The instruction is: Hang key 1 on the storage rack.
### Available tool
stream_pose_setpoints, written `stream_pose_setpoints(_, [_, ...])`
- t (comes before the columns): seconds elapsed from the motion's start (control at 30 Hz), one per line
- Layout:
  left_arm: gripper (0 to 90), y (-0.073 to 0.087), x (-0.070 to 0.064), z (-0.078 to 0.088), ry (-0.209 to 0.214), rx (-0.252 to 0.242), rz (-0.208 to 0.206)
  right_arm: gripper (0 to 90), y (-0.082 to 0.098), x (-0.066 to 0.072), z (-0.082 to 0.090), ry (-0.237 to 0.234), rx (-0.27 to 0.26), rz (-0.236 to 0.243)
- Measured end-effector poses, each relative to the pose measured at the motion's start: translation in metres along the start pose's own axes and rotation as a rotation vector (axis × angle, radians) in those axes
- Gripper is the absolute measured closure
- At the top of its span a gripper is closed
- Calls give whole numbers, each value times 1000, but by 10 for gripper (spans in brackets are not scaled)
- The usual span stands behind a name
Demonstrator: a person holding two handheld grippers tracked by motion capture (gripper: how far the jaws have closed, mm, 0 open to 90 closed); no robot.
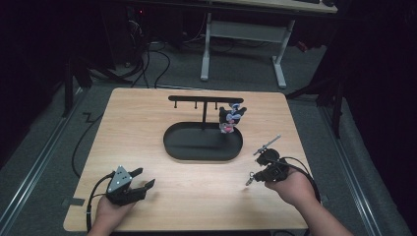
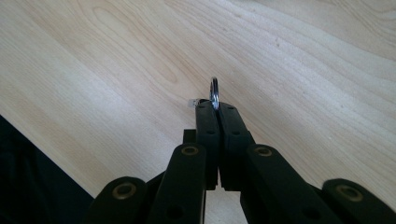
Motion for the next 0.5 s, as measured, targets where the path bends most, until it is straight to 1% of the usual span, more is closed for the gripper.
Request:
stream_pose_setpoints(0.03, [359, 0, 0, 0, 0, 0, 2, 894, -1, 0, 2, 1, 1, -4])
stream_pose_setpoints(0.07, [359, 0, 0, 0, 0, -1, 3, 894, -2, -1, 3, 4, -6, 13])
stream_pose_setpoints(0.17, [359, 0, 0, 0, 1, 0, 4, 894, -6, 0, 9, 15, -8, 11])
stream_pose_setpoints(0.2, [360, 0, 0, 0, 1, -2, 3, 894, -7, -1, 10, 19, -12, 22])
stream_pose_setpoints(0.23, [359, 0, 0, 0, 2, -4, 3, 894, -8, -1, 12, 21, -14, 20])
stream_pose_setpoints(0.27, [359, 0, 0, 0, 3, -4, 4, 894, -9, 0, 16, 22, -1, -3])
stream_pose_setpoints(0.3, [359, 0, 0, 0, 4, -4, 4, 894, -11, -2, 17, 23, -16, 19])
stream_pose_setpoints(0.43, [359, 0, 0, 0, 6, -6, 3, 894, -16, -1, 24, 31, -19, 19])
stream_pose_setpoints(0.47, [359, 0, 0, 0, 7, -7, 3, 894, -17, -1, 26, 31, -14, 6])
stream_pose_setpoints(0.5, [359, 0, 0, 0, 7, -7, 2, 894, -20, -2, 27, 33, -25, 23])
Point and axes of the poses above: each handheld gripper's, and its own axes: z roughly backward along the jaws, y roughly out of its underside, x roughly to its left, the point moved 3 cm from there along -z, roughly forward along the jaws, and after that the axes turned 13 degrees about y, right-handed, at the moved point
